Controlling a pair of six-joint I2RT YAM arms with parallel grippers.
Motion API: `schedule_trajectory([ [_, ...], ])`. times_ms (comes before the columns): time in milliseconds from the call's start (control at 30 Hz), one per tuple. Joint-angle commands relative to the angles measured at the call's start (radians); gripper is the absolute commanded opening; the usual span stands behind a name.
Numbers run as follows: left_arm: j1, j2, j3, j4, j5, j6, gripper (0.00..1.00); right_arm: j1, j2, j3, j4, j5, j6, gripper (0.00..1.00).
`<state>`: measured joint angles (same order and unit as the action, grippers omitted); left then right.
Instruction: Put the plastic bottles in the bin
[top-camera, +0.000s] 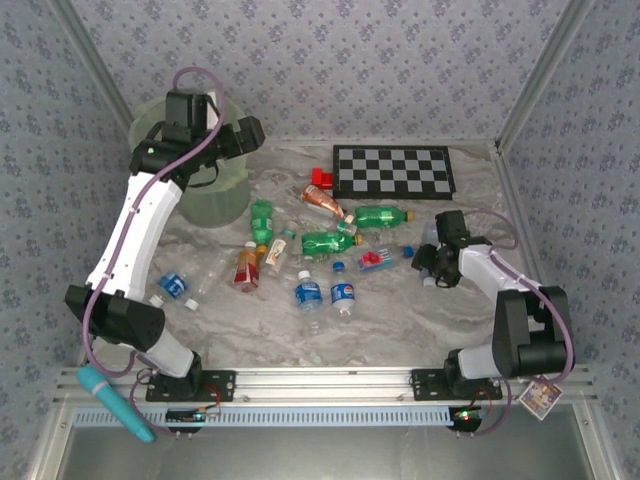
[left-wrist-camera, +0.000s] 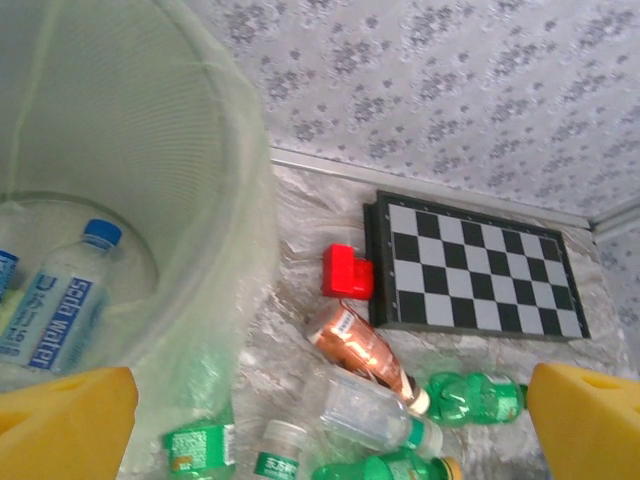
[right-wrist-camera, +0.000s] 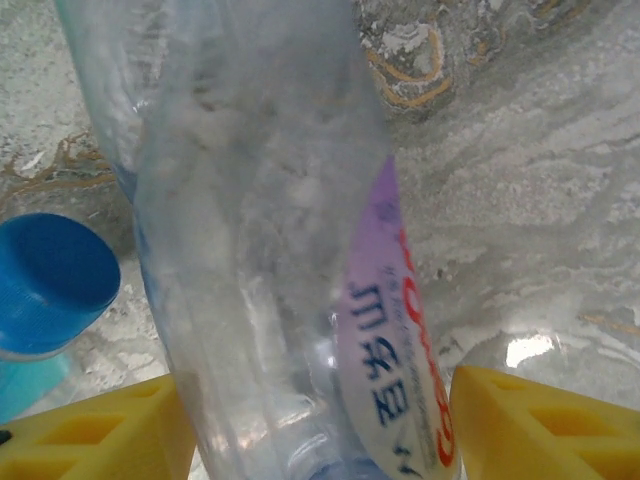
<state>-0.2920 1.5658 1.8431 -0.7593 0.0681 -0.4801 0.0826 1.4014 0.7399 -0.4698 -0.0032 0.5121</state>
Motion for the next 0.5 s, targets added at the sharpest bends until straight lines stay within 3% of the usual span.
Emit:
schedule_trajectory([
  [0, -0.021, -0.043, -0.002, 0.001, 0.027, 0.006, 1.00, -0.007, 0.038, 0.040, 0.027, 0.013, -0.034, 0.68],
  [467, -0.091, -0.028, -0.019, -0.003, 0.090, -0.044, 0.98, 0.006, 0.047, 0.035, 0.044, 0.009, -0.054, 0.47],
])
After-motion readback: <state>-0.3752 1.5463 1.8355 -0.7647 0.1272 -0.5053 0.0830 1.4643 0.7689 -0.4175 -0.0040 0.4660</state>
